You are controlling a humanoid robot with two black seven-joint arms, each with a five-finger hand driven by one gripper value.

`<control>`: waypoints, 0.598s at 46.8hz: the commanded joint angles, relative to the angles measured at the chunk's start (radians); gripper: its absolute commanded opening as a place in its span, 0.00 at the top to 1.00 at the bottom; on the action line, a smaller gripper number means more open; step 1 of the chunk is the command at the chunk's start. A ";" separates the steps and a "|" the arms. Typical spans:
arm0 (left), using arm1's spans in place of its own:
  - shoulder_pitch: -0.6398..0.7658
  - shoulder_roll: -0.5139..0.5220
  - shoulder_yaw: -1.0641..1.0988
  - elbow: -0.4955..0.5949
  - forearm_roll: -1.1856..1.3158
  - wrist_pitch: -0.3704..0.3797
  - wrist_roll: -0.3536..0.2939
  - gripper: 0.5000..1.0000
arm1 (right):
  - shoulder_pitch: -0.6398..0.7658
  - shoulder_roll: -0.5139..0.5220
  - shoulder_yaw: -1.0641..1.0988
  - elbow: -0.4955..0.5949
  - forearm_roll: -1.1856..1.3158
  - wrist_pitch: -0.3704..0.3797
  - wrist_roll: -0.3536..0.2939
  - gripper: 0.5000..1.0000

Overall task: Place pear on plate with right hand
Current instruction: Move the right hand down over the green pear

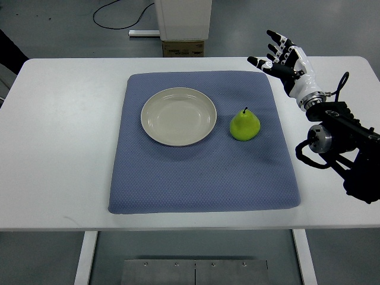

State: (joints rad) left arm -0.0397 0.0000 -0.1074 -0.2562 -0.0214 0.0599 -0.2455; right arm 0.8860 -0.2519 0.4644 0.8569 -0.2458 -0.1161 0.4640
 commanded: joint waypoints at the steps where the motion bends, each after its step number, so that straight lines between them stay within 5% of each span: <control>1: 0.000 0.000 0.000 0.000 0.000 0.000 0.000 0.00 | -0.001 -0.020 -0.061 0.025 -0.026 0.027 0.048 0.00; 28: 0.001 0.000 0.000 0.000 0.000 0.000 0.000 0.00 | -0.036 -0.012 -0.242 0.002 -0.095 0.032 0.147 0.00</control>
State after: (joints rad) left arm -0.0392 0.0000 -0.1074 -0.2562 -0.0214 0.0598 -0.2455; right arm 0.8608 -0.2671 0.2241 0.8688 -0.3390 -0.0843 0.6106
